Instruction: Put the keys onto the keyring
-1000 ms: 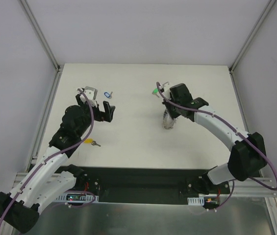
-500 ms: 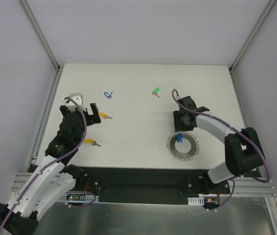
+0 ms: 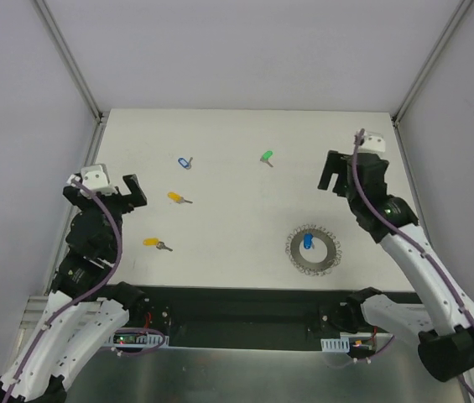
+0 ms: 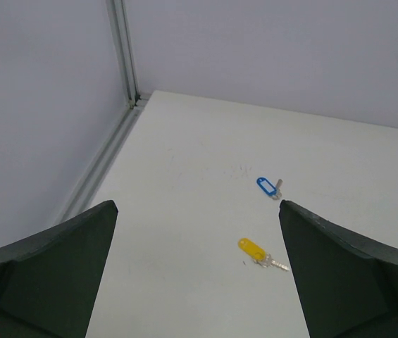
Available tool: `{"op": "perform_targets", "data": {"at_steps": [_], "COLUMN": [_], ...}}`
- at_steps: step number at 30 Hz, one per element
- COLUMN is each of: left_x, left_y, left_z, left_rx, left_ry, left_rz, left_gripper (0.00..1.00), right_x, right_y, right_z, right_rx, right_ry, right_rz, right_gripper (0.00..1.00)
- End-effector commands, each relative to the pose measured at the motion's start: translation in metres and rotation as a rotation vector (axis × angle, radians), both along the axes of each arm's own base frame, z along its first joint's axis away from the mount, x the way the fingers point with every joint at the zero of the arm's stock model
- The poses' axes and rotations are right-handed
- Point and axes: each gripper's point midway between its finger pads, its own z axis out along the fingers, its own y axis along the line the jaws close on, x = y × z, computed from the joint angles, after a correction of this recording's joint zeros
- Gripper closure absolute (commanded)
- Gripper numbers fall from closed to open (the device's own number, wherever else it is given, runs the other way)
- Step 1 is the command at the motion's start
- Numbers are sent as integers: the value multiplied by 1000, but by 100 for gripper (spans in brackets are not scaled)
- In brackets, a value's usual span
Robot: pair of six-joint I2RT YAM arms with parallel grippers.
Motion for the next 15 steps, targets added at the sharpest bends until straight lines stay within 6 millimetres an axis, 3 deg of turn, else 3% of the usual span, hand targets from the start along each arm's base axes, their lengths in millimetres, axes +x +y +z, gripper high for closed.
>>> {"op": "perform_targets", "data": {"at_steps": [1, 4, 8, 15], "left_x": [-18, -27, -37, -39], "left_y": [19, 24, 29, 29], "left_z": [64, 88, 110, 120], "left_rx": [87, 94, 98, 110], "left_ry": [-129, -179, -231, -260], "left_rz": [31, 39, 42, 35], "left_gripper": [1, 1, 1, 1], "right_x": [-16, -34, -51, -62], "right_y": [-59, -79, -97, -107], "right_z": [94, 130, 155, 166], "right_rx": [-83, -116, -160, -185], "right_ry": [-270, -364, -437, -467], "right_rz": [-210, -261, -294, -319], "right_gripper": [4, 4, 4, 4]}}
